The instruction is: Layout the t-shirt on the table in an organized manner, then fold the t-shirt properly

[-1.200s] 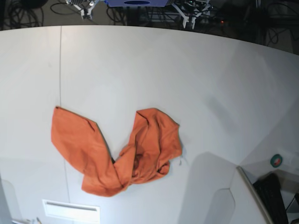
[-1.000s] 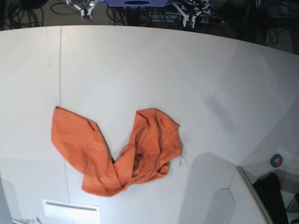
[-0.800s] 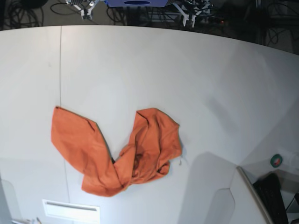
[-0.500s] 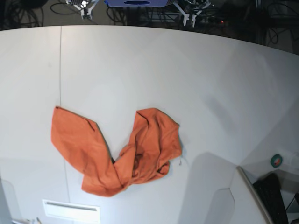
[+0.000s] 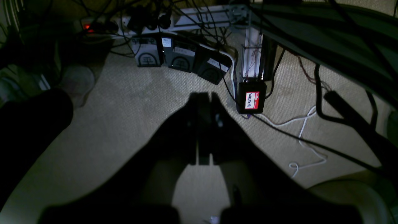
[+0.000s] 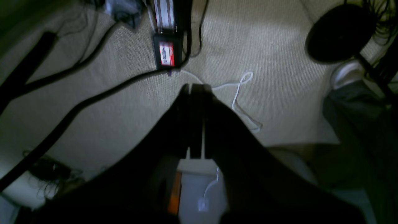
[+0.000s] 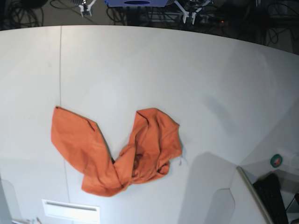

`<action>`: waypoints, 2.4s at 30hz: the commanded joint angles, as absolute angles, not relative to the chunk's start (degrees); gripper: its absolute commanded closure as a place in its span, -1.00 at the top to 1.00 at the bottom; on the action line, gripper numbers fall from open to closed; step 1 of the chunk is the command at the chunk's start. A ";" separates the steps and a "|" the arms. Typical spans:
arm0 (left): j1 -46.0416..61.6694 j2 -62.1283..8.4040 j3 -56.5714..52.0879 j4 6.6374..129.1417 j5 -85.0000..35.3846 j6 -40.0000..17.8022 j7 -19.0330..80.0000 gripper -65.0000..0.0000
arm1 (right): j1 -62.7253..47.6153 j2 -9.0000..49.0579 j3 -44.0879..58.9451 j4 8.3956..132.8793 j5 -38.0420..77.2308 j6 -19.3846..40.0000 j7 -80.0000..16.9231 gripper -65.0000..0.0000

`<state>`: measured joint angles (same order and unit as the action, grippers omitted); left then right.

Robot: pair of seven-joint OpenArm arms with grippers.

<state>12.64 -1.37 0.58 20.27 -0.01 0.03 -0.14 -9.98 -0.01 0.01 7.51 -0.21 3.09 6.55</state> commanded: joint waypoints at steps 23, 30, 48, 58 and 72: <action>48.84 -14.11 -0.13 69.67 -1.71 0.22 -6.02 -1.00 | -52.35 3.47 0.31 85.85 -0.13 3.30 -19.47 -1.00; 56.92 -17.80 0.04 88.40 -16.66 0.22 -5.93 -1.00 | -51.03 4.18 -0.22 107.12 -0.22 3.30 -32.57 -1.00; 47.87 -14.64 -9.36 101.93 -24.75 0.40 2.42 -1.00 | -17.71 4.70 -22.99 110.81 -0.31 1.45 -39.96 -1.00; 41.98 -10.77 -22.20 102.46 -39.25 0.31 11.38 0.25 | 3.91 2.33 -42.24 87.08 -0.31 -2.24 -36.26 -0.06; 42.15 -10.68 -22.46 104.40 -40.48 0.31 11.47 0.25 | 18.51 -6.37 -54.55 56.92 -0.13 -12.88 -22.29 -0.03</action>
<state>41.74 -10.33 -22.09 103.39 -40.40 0.62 12.73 17.08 -6.04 -54.76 56.27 0.23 -12.40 -22.65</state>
